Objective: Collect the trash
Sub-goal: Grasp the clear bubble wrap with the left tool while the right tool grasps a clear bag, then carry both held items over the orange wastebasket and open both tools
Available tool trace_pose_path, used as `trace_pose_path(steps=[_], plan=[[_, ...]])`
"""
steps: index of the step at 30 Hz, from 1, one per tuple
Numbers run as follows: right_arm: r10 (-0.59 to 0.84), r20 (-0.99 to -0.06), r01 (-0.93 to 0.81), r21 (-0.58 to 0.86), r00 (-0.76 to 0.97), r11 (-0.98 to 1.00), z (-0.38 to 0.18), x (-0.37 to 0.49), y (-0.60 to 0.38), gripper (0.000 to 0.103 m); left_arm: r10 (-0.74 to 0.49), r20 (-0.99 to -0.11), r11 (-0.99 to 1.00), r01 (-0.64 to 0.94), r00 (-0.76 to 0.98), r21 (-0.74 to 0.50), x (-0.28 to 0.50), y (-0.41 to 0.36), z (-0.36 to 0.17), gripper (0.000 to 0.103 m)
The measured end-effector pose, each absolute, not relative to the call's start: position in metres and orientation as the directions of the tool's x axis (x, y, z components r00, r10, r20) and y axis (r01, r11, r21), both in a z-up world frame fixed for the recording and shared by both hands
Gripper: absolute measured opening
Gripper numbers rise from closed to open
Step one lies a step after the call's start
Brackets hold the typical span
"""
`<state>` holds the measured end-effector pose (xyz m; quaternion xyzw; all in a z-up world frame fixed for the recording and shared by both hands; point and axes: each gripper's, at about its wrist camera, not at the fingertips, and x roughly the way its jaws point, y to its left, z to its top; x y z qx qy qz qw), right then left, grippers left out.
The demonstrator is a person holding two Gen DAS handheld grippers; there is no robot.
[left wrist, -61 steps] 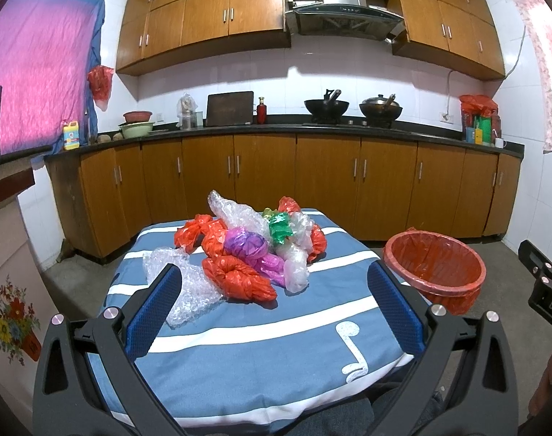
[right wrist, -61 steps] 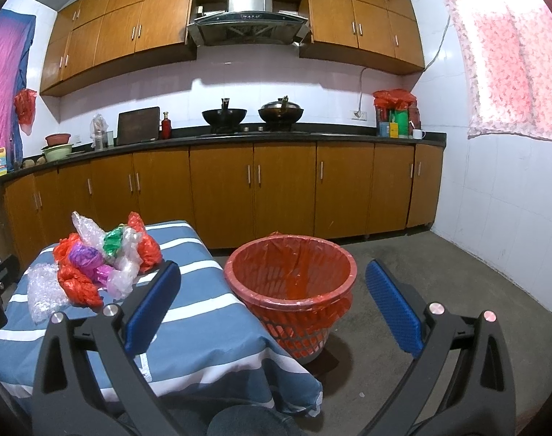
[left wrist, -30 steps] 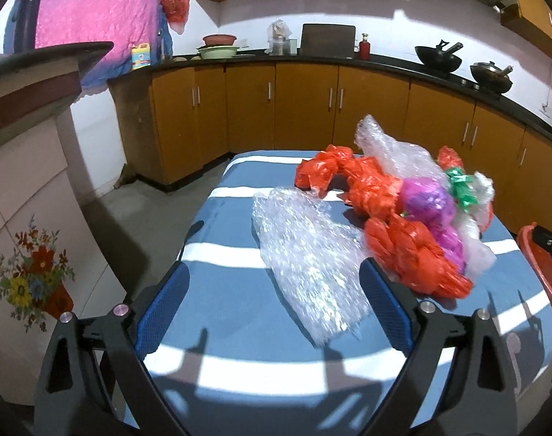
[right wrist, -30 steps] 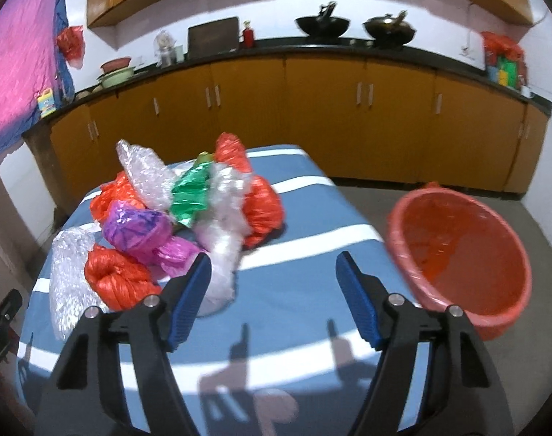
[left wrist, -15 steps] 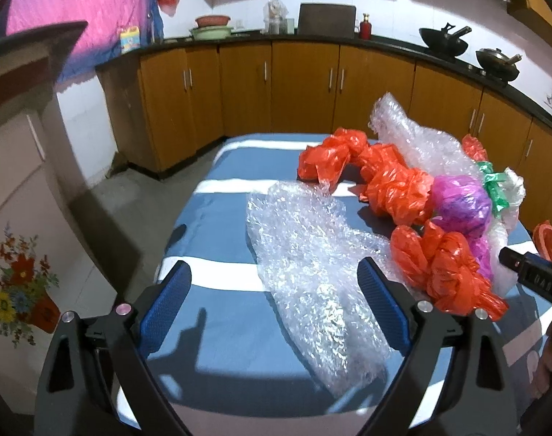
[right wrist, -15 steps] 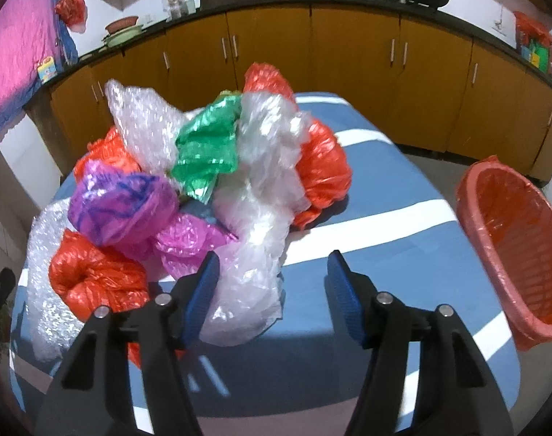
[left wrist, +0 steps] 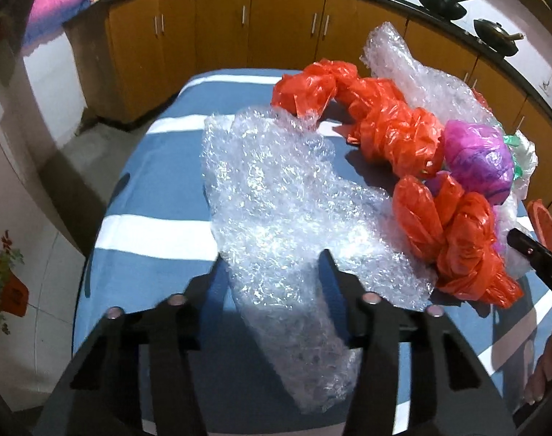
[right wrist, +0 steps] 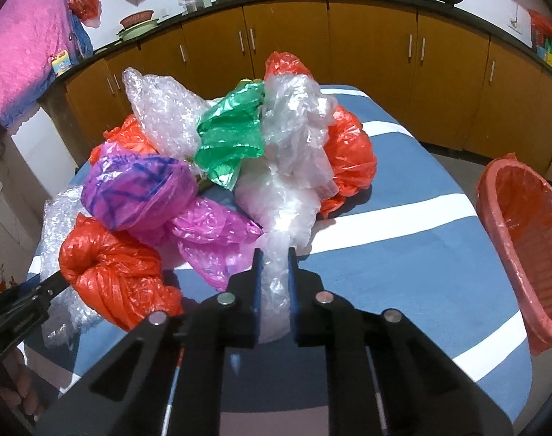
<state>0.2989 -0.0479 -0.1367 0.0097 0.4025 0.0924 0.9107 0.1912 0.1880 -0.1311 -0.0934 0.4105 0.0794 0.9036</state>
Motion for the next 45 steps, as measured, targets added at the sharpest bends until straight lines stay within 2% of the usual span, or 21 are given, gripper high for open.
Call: trace_pose_path(steps=[1, 3, 6, 22, 31, 37, 45], plan=[[0.176, -0.730, -0.160, 0.092, 0.661, 0.983, -0.136, 0.297, -0.050, 0.011, 0.060, -0.754, 0.972, -0.212, 0.654, -0.106, 0.191, 0.187, -0.130, 0.034], [0.177, -0.724, -0.159, 0.094, 0.667, 0.983, -0.134, 0.293, -0.053, 0.010, 0.054, -0.747, 0.973, -0.203, 0.663, -0.110, 0.190, 0.187, -0.127, 0.020], [0.184, -0.713, -0.158, 0.104, 0.677, 0.982, -0.128, 0.286, -0.059, 0.009, 0.059, -0.725, 0.974, -0.198, 0.686, -0.107, 0.186, 0.187, -0.116, 0.014], [0.301, -0.640, -0.239, 0.184, 0.707, 0.953, -0.079, 0.232, -0.078, 0.008, 0.090, -0.593, 0.983, -0.168, 0.801, -0.078, 0.153, 0.180, -0.045, 0.013], [0.350, -0.552, -0.279, 0.212, 0.757, 0.937, -0.040, 0.205, -0.090, 0.008, 0.075, -0.524, 0.987, -0.138, 0.848, -0.082, 0.143, 0.164, -0.016, 0.013], [0.312, -0.512, -0.230, 0.218, 0.801, 0.948, -0.026, 0.201, -0.123, 0.008, 0.025, -0.473, 0.993, -0.076, 0.881, -0.088, 0.142, 0.142, 0.003, 0.013], [0.170, -0.486, -0.066, 0.223, 0.857, 0.972, -0.018, 0.203, -0.203, 0.008, -0.091, -0.426, 0.994, 0.054, 0.900, -0.098, 0.150, 0.088, 0.018, 0.013]])
